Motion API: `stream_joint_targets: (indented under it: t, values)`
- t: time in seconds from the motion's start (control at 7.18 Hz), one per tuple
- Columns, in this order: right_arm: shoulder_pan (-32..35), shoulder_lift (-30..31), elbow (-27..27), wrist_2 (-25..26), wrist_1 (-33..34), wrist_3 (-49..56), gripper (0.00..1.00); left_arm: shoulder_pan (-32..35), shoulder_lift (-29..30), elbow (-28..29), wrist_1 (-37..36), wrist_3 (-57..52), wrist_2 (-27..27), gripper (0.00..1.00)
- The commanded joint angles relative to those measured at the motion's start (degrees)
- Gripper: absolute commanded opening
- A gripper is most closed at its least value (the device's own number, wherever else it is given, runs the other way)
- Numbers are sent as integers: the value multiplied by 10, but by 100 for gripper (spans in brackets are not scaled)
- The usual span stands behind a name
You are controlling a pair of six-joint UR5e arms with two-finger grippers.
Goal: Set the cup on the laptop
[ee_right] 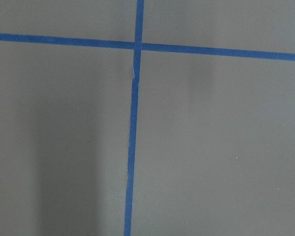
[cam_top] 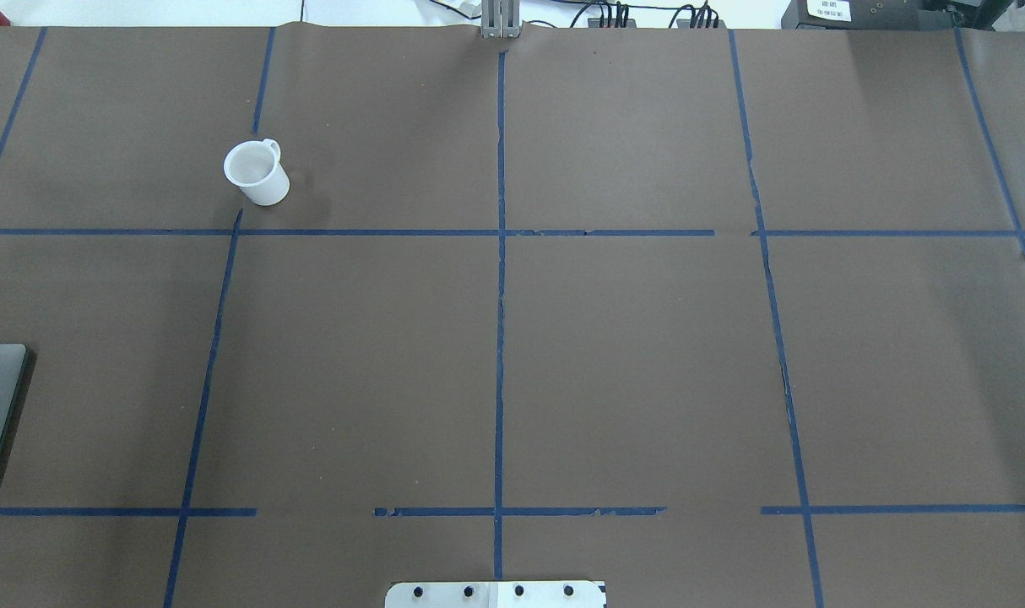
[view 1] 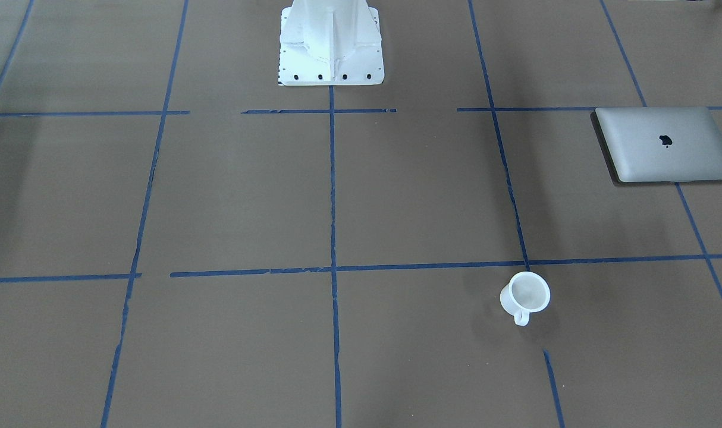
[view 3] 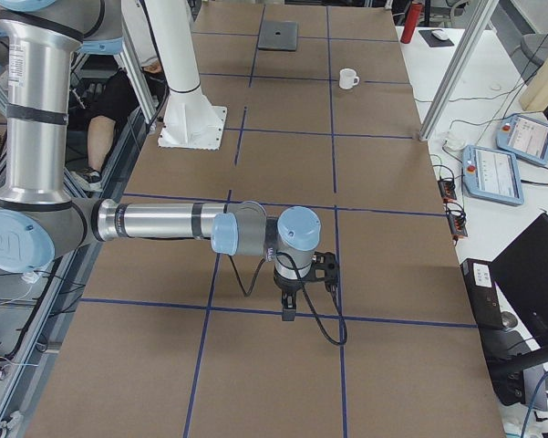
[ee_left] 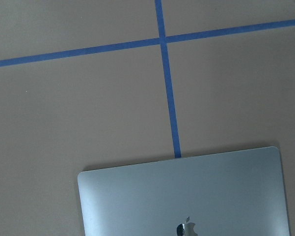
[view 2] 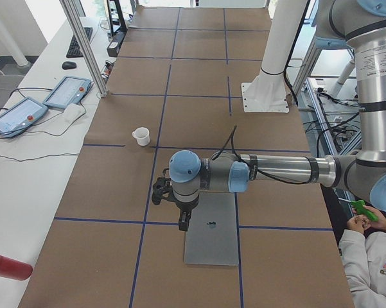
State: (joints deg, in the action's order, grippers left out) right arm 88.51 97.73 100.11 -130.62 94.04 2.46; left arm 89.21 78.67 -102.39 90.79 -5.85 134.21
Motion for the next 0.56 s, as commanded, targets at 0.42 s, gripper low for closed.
stream_joint_targets:
  t: [0.42]
  values:
    - [0, 0, 0, -1, 0, 0, 100, -3, 15, 2, 51, -1, 2, 100]
